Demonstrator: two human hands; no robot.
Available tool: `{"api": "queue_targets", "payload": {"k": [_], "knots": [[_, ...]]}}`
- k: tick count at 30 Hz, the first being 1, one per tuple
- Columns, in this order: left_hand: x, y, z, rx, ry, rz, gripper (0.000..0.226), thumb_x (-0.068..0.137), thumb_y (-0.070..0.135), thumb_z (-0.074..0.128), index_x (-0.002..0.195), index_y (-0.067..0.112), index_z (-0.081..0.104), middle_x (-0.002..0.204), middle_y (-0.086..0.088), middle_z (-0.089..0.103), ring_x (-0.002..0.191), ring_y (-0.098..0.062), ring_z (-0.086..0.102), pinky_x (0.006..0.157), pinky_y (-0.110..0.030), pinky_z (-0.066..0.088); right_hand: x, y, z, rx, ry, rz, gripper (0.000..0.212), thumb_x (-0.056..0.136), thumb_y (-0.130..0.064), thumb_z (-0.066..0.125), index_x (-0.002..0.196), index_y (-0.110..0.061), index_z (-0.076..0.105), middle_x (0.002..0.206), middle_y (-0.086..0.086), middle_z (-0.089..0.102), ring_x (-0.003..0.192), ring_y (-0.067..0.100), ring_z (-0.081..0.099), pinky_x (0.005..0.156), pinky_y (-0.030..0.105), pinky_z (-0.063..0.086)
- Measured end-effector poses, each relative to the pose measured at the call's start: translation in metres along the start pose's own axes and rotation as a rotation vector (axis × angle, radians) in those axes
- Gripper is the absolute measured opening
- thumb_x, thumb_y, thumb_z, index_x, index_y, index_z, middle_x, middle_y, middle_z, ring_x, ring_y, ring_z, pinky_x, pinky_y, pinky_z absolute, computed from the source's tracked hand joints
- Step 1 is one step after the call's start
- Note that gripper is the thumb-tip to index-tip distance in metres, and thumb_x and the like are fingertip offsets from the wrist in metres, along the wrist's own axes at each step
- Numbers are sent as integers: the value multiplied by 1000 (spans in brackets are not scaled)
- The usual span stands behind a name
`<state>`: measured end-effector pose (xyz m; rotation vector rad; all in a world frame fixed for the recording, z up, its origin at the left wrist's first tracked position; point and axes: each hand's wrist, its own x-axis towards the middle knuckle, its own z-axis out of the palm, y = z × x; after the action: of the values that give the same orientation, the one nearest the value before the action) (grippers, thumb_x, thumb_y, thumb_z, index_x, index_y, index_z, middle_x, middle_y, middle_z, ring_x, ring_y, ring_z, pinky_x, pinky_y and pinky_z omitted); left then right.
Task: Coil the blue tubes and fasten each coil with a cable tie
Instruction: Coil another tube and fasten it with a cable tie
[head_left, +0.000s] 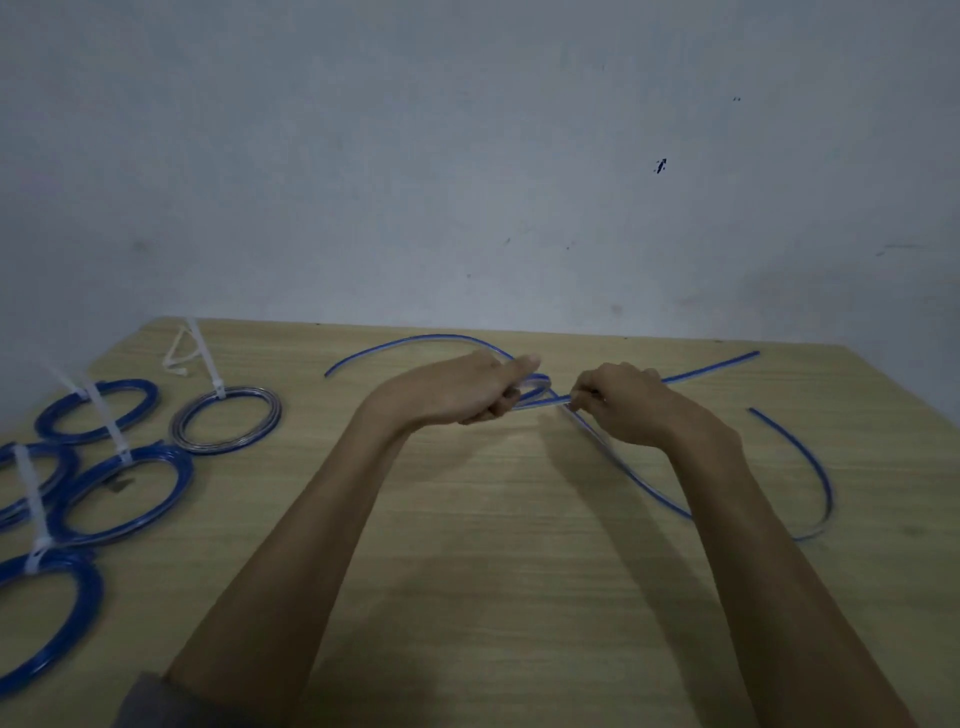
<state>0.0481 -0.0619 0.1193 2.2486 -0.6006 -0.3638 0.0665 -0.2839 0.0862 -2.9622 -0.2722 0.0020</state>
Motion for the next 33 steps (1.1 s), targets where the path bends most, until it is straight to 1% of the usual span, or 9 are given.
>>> {"api": "queue_targets", "payload": {"k": [3,8,11,14,19,24,29,31,33], "knots": [[10,-1,21,181,-12,-58,66,103,62,23,57,18,42,51,4,43,47,-13,38,61,-31,33,-1,3,-4,-11,153,41,22,103,-33,48,104,-23,68,108,2,65,100,27,61,80,37,45],[21,-6,51,259,-38,-94,73,105,57,16,88,4,64,90,-10,67,89,-22,63,84,-35,43,-5,-2,-6,72,323,67,21,102,-35,50,106,-29,70,99,-2,71,92,24,64,79,40,53],[25,-14,52,309,141,-46,62,107,50,17,69,13,48,72,-9,59,89,-31,63,79,-35,42,-5,-13,-10,211,289,-37,30,103,-20,46,122,-21,69,106,0,73,100,24,64,89,40,51],[32,-27,46,293,330,-26,63,106,52,15,67,16,47,75,-8,60,86,-31,63,74,-36,41,-7,-31,-12,288,252,-118,36,103,-15,46,135,-14,62,118,4,71,107,21,62,90,25,41],[34,-34,41,-98,406,38,63,104,58,12,65,21,45,60,7,48,53,-2,45,60,-30,34,-8,-59,-3,493,361,-167,29,101,-21,56,127,-17,67,102,-2,72,84,10,64,82,24,47],[32,-25,36,-511,356,33,63,102,63,12,105,37,69,97,21,75,100,11,64,100,-22,47,-9,-81,10,713,496,-109,10,97,-23,62,97,-20,72,81,-14,71,73,-8,65,67,9,47],[39,-14,34,-862,516,-79,54,109,42,27,76,16,61,55,7,69,66,-13,65,73,-31,51,-4,-90,32,713,610,-103,13,95,-20,65,105,-20,72,92,-3,69,77,7,67,75,35,57],[38,-16,35,-1045,531,-116,55,108,45,30,76,13,63,63,4,70,72,-13,66,82,-34,53,-4,-95,43,719,677,-142,23,93,-14,66,114,-22,71,99,-2,64,82,8,65,75,35,58],[37,-14,33,-1225,559,-162,53,107,46,33,77,11,58,66,-3,64,67,-15,65,70,-32,56,-5,-100,53,748,716,-173,31,92,-9,67,120,-21,69,104,-4,60,84,6,63,75,31,57]]}}
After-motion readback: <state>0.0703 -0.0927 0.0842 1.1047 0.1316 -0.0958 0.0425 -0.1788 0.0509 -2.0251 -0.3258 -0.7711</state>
